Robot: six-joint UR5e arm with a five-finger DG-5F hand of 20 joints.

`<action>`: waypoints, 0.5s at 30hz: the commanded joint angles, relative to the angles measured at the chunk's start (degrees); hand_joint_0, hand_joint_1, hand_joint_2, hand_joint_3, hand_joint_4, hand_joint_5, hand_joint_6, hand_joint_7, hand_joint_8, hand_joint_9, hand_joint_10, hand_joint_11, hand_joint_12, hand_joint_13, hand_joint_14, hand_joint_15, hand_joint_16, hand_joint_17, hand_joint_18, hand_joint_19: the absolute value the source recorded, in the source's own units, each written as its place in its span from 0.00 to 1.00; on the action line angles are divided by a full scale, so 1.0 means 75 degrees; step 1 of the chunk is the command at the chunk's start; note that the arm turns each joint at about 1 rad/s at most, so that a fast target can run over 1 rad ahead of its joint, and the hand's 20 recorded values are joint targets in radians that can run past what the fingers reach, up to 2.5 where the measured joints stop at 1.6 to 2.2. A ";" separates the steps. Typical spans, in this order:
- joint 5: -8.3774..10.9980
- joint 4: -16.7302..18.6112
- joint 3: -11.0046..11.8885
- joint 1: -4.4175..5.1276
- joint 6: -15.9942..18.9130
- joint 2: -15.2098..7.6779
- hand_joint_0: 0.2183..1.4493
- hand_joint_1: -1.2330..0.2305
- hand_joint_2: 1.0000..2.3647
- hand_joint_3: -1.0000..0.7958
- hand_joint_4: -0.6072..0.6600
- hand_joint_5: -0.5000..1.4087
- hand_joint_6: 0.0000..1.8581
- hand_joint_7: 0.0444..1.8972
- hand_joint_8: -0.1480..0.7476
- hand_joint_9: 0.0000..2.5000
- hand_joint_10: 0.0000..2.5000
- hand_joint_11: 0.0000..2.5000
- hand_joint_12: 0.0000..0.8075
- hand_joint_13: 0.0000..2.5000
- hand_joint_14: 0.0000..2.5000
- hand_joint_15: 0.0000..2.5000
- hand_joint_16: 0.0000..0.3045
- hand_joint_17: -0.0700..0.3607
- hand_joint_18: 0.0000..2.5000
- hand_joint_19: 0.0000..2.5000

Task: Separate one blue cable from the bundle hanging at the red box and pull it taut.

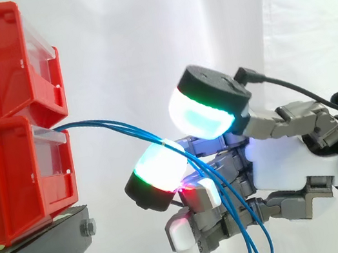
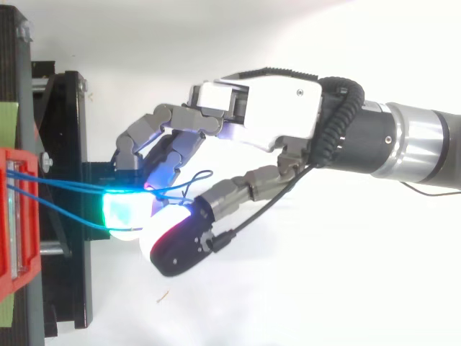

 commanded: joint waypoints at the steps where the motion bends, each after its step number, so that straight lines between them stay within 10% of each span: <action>1: 0.0000 0.0000 0.0000 0.0001 -0.0002 -0.0002 0.30 0.49 0.00 0.28 0.61 0.19 0.46 0.50 0.57 0.44 0.01 0.37 0.42 0.38 0.01 0.18 0.10 0.33 0.30 0.17; 15: 0.0012 0.0012 0.0000 0.0013 -0.0049 0.0010 0.42 0.23 0.02 0.53 0.56 0.15 0.52 0.53 0.56 0.37 0.01 0.39 0.43 0.35 0.01 0.19 0.13 0.37 0.29 0.18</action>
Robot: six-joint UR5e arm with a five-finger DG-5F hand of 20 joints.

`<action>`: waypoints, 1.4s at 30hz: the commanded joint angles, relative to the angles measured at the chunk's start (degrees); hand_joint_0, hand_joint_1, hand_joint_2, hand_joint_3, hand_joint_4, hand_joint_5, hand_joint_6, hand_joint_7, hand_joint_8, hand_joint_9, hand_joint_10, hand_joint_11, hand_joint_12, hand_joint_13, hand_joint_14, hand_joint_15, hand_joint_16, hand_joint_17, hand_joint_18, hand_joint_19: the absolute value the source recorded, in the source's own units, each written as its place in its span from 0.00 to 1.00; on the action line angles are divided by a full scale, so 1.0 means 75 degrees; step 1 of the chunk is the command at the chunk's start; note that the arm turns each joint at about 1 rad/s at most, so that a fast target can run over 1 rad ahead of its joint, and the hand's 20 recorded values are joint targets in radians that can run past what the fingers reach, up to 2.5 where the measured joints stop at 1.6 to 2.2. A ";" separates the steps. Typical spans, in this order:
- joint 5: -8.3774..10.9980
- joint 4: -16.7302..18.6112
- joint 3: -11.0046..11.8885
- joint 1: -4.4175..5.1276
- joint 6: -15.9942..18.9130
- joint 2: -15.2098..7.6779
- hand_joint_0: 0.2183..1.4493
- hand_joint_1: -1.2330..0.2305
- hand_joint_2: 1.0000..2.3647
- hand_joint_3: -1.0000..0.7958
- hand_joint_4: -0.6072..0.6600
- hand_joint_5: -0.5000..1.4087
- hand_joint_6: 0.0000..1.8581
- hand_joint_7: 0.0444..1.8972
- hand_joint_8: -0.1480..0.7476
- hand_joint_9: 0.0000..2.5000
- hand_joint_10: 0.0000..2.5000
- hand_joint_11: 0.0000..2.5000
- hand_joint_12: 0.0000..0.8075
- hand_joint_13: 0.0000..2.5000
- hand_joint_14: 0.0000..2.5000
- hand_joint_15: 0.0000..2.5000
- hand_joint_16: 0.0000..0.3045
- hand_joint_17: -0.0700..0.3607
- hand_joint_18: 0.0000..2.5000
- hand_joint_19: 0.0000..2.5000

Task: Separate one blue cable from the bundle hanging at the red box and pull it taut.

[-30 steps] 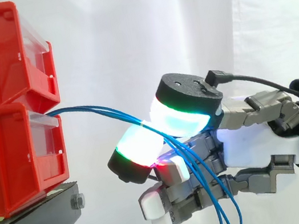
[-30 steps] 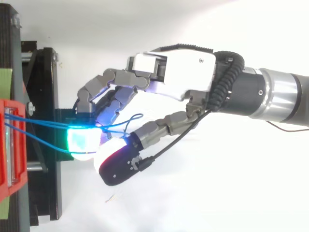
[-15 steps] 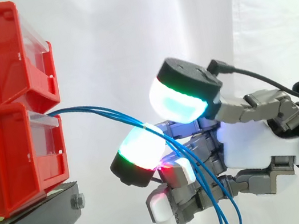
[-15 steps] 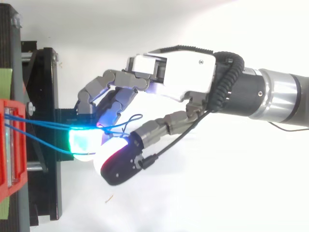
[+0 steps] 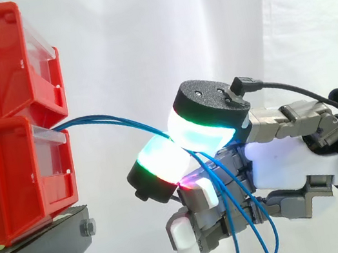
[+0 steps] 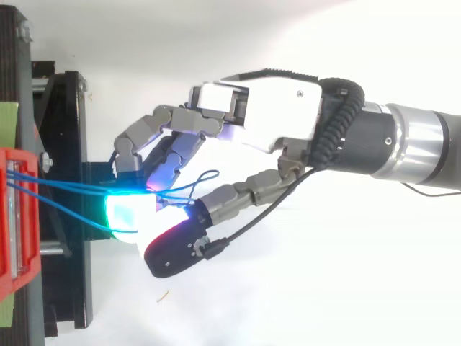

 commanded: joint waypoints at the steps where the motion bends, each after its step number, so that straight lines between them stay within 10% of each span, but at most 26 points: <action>1: 0.0011 -0.0002 0.0000 0.0002 -0.0018 -0.0007 0.43 0.22 0.01 0.52 0.57 0.15 0.52 0.52 0.55 0.36 0.01 0.39 0.43 0.34 0.01 0.18 0.13 0.38 0.29 0.18; 5: 0.0023 0.0009 0.0000 0.0014 -0.0018 -0.0007 0.45 0.18 0.00 0.28 0.59 0.15 0.51 0.49 0.53 0.34 0.01 0.39 0.42 0.32 0.01 0.18 0.14 0.39 0.29 0.16; 11: 0.0034 -0.0002 0.0000 0.0014 -0.0088 -0.0007 0.31 0.16 0.00 0.28 0.59 0.15 0.50 0.47 0.52 0.34 0.01 0.39 0.42 0.31 0.01 0.18 0.14 0.39 0.29 0.17; 19: 0.0058 0.0291 0.0000 0.0026 -0.0076 -0.0194 0.22 0.44 0.00 0.28 0.63 0.17 0.45 0.46 0.57 0.41 0.01 0.37 0.46 0.36 0.01 0.18 0.15 0.40 0.33 0.19; 42: 0.0222 0.0267 0.0000 0.0096 -0.0088 -0.0206 0.24 0.40 0.00 0.28 0.66 0.15 0.41 0.43 0.60 0.34 0.00 0.50 0.50 0.40 0.01 0.41 0.15 0.41 0.33 0.25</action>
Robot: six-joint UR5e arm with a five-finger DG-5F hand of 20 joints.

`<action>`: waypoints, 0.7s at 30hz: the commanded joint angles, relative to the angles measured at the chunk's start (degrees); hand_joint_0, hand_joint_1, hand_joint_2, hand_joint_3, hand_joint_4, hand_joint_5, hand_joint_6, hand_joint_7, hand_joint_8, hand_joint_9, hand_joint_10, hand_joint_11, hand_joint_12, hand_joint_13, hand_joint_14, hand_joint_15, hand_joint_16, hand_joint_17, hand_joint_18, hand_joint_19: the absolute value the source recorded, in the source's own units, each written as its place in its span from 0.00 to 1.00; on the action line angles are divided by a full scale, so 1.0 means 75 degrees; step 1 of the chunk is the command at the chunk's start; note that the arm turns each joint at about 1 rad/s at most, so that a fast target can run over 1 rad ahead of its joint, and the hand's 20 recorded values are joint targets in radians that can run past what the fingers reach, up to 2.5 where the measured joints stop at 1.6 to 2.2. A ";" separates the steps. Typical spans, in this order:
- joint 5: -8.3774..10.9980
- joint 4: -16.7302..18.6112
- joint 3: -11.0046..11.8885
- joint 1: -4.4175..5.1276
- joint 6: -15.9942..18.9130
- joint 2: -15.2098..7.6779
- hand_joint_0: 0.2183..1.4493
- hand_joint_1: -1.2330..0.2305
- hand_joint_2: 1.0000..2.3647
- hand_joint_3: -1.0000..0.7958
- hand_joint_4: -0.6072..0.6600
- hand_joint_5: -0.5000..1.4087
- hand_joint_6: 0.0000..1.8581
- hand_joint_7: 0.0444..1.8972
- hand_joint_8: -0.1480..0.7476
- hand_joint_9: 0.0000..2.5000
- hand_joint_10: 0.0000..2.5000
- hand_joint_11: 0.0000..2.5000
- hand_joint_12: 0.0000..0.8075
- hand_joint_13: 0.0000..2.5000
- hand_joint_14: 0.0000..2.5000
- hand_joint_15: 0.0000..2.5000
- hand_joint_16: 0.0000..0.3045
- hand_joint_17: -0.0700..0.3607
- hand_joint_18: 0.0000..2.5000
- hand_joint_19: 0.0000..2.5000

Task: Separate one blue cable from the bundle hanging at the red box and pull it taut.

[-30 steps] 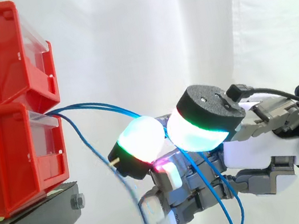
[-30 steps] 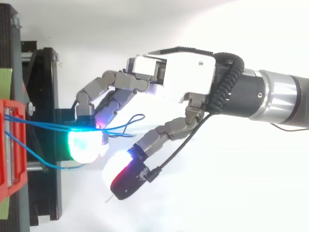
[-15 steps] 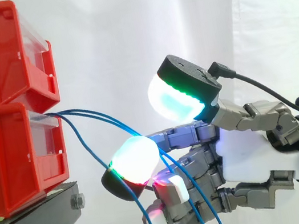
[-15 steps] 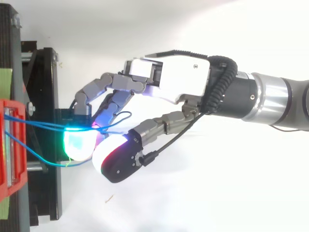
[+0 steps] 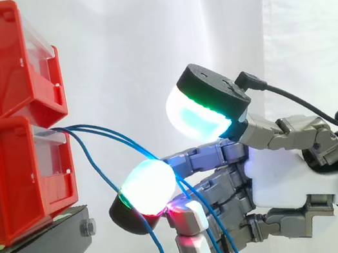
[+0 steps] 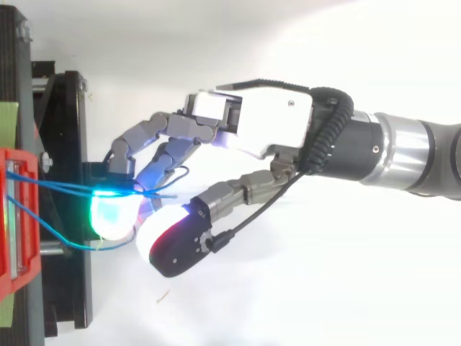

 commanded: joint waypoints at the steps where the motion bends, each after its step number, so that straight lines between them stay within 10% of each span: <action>1: 0.0033 -0.0003 0.0000 0.0015 -0.0002 0.0000 0.24 0.39 0.00 0.28 0.66 0.15 0.41 0.43 0.60 0.34 0.00 0.51 0.50 0.40 0.01 0.43 0.15 0.41 0.33 0.25; 13: 0.0080 -0.0003 0.0000 0.0038 -0.0026 0.0000 0.24 0.36 0.00 0.28 0.66 0.16 0.40 0.45 0.60 0.29 0.29 0.50 0.48 0.44 0.00 0.57 0.15 0.40 0.38 0.40; 21: 0.0314 -0.0003 0.0000 0.0073 -0.0155 0.0000 0.24 0.36 0.00 0.28 0.66 0.16 0.40 0.45 0.60 0.27 0.47 0.47 0.48 0.40 0.27 0.51 0.15 0.40 0.42 0.50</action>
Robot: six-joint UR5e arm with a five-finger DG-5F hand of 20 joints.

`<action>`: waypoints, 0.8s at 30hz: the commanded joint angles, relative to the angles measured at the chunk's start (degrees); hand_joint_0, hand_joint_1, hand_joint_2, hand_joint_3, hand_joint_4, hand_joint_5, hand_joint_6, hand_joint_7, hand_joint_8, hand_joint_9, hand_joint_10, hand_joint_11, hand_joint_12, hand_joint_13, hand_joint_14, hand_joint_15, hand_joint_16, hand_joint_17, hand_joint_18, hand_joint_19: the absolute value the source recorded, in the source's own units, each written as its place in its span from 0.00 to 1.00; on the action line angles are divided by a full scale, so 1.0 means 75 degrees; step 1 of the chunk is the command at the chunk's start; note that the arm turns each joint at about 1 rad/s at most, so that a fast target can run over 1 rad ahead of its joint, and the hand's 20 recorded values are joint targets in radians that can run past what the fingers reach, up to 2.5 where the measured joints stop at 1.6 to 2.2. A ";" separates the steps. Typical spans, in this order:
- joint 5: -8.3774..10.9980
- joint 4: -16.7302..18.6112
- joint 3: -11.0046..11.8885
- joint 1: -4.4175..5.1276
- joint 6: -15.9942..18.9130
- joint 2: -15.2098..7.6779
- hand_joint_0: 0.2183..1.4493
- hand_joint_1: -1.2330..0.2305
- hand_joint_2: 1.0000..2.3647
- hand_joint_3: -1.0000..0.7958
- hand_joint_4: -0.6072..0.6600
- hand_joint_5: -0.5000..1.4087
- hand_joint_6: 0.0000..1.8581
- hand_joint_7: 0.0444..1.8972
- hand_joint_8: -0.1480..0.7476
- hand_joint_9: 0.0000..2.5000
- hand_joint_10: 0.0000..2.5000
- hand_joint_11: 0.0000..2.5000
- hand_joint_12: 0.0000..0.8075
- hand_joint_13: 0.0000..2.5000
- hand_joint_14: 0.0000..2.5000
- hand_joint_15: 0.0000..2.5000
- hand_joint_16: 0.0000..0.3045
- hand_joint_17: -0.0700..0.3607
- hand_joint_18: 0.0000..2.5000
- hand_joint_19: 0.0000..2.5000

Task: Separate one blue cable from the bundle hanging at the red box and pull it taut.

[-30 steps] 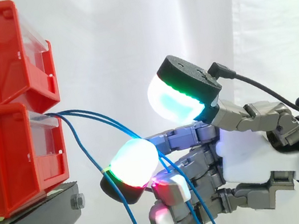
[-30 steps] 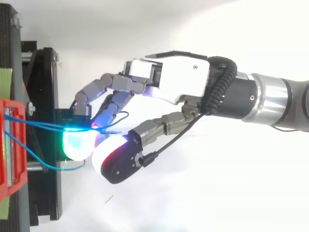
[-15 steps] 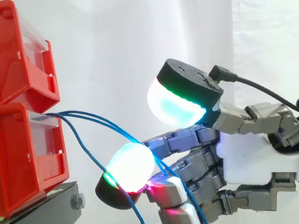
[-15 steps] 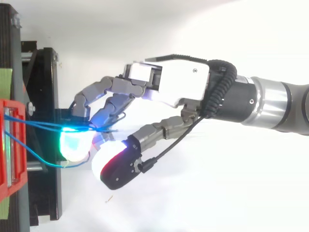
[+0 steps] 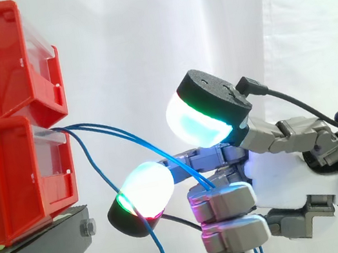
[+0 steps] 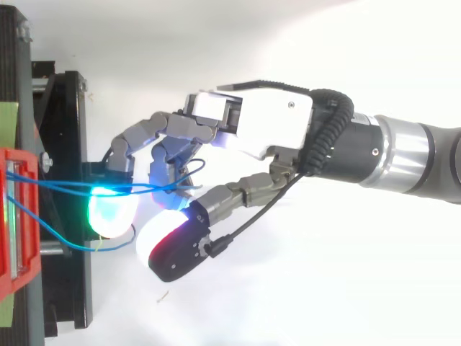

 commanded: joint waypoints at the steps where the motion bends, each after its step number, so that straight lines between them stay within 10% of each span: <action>1: 0.0140 0.0000 0.0000 0.0024 -0.0085 0.0000 0.24 0.36 0.00 0.28 0.66 0.16 0.40 0.45 0.60 0.27 0.50 0.45 0.48 0.40 0.29 0.51 0.15 0.40 0.43 0.50; 24: -0.0083 -0.0129 0.0000 -0.0269 0.0852 0.0012 0.24 0.43 0.00 0.28 0.66 0.16 0.40 0.45 0.59 0.24 0.73 0.41 0.48 0.38 0.62 0.42 0.14 0.39 0.47 0.57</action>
